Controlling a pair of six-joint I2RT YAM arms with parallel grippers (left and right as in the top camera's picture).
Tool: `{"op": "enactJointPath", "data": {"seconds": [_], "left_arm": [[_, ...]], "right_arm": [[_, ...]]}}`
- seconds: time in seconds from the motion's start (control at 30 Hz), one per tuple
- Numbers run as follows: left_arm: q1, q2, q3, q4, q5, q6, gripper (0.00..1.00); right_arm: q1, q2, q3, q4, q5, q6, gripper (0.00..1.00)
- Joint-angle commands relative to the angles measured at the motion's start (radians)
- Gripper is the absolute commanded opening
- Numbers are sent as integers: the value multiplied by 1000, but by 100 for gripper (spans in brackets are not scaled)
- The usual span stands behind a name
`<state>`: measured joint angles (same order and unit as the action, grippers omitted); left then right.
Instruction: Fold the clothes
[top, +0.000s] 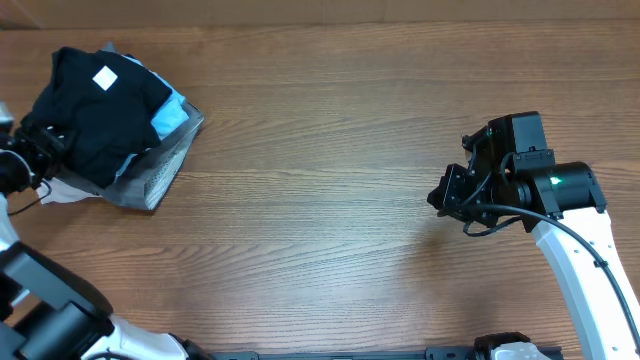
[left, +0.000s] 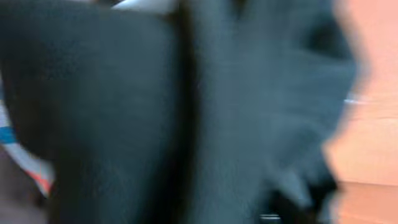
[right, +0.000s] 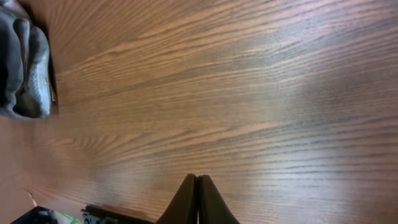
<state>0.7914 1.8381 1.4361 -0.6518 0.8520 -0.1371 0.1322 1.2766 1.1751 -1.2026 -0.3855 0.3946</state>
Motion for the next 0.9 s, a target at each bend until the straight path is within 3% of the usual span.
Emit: {"op": "enactJointPath", "data": {"seconds": [0.0,0.1,0.23,0.57,0.73,0.87], "left_arm": [[-11,50,5,-29,-166,78,100],[-6,43,10,-71,-269,77,100],[11,11,64,-143,-283,47,100],[12,-169,440,-452,-227,12,100],[-49,-276,591,-564,-71,132,100],[-201,-383,650,-700,-31,305,100]], "right_arm": [[-3,-3,16,-18,2,-23,4],[-3,-3,16,-31,2,-49,4],[-3,-3,16,-30,3,-59,4],[-3,-5,24,13,3,-116,4],[-3,-24,97,27,1,-185,4],[-3,-60,219,26,-2,-245,4]]}}
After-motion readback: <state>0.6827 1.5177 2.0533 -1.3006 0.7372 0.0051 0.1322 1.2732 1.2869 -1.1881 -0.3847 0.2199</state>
